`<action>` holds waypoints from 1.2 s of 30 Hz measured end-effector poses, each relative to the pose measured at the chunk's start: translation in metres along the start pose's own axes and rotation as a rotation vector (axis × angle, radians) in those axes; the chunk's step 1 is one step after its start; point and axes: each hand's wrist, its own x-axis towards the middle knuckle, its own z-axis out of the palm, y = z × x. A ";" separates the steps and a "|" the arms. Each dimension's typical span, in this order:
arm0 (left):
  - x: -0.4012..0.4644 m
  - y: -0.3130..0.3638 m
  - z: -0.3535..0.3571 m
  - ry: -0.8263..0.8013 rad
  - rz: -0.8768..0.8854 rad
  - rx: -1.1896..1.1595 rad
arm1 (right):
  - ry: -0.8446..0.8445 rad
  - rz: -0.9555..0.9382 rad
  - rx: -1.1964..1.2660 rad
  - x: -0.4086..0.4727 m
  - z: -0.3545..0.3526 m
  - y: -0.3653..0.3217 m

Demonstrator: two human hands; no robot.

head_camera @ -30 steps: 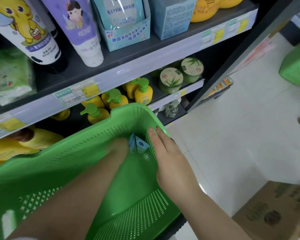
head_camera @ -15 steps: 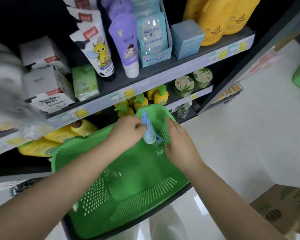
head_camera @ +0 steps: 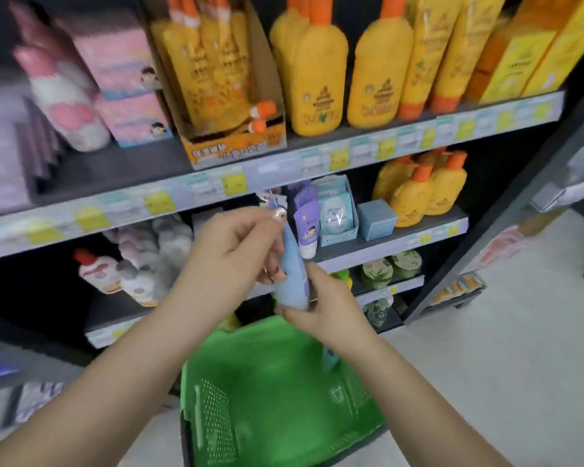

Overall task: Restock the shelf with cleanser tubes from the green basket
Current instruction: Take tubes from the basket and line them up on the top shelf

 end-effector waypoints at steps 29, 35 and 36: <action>-0.049 0.197 -0.243 0.737 0.374 0.540 | -0.325 -0.717 0.293 0.065 0.020 -0.388; -0.035 0.244 -0.300 0.906 0.351 0.672 | -0.284 -0.722 0.340 0.071 0.034 -0.447; -0.030 0.250 -0.310 0.926 0.346 0.677 | -0.269 -0.715 0.339 0.072 0.036 -0.452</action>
